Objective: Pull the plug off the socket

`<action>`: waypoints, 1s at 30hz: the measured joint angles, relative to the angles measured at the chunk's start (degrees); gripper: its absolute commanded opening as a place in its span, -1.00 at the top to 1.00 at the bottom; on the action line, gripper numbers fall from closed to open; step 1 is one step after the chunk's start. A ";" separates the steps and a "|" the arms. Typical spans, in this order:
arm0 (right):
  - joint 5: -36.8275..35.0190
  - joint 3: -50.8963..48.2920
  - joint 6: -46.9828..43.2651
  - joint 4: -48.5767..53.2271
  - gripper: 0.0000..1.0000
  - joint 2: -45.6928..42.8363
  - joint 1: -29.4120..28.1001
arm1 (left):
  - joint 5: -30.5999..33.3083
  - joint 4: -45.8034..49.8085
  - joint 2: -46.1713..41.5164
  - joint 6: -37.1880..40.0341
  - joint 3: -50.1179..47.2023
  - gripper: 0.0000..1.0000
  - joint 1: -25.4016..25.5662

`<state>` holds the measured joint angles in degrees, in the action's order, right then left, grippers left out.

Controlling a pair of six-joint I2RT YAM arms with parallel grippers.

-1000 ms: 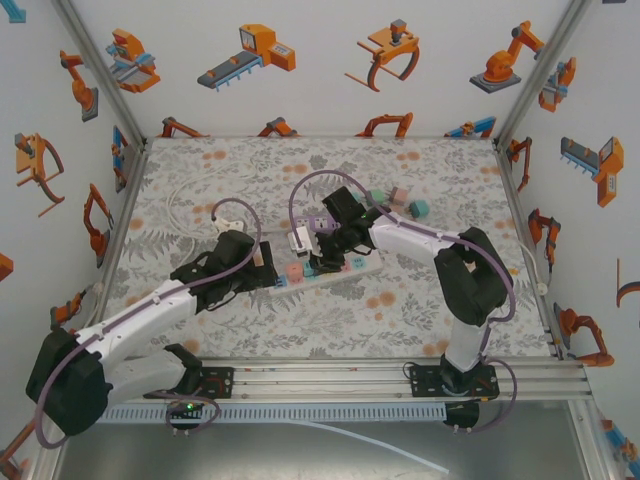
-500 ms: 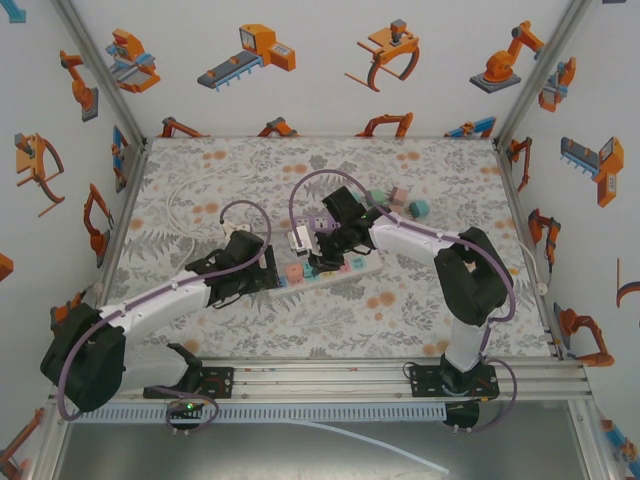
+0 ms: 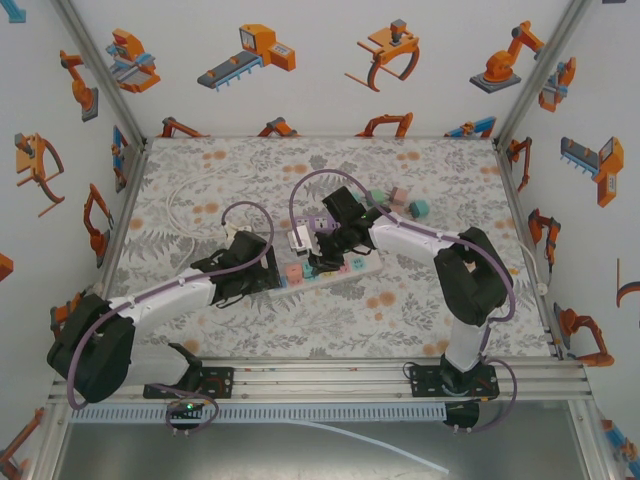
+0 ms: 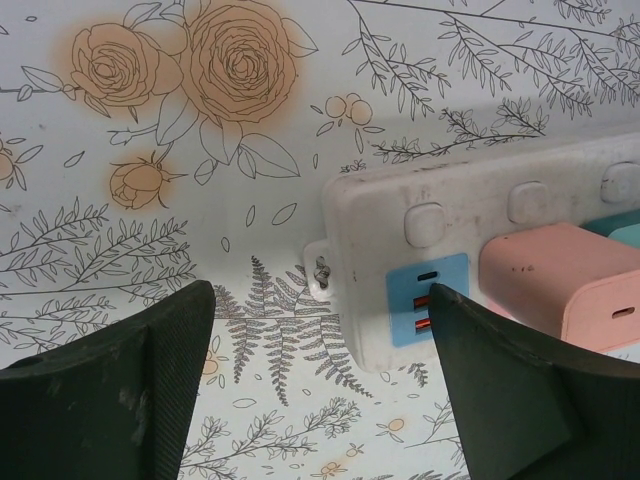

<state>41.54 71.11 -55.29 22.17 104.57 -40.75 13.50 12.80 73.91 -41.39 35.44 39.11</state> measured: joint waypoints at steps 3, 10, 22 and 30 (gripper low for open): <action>0.26 0.00 0.55 -0.04 0.51 0.00 0.00 | -0.13 -0.37 0.39 -0.15 0.00 -0.58 0.13; 0.70 0.00 1.51 -0.13 0.53 -0.02 0.13 | 0.22 -0.39 0.48 -0.13 0.00 -0.57 0.33; 4.72 -2.97 6.56 -5.05 0.57 -3.43 1.64 | 0.70 -0.48 0.92 -0.13 0.13 -0.57 0.66; 7.13 -3.87 8.44 -8.66 0.58 -7.19 1.97 | 1.29 -0.04 0.81 -0.13 0.50 -0.57 1.01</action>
<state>48.66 67.24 -46.85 13.52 97.38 -38.79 14.79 12.75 74.72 -41.52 35.94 40.12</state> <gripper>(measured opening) 0.339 0.788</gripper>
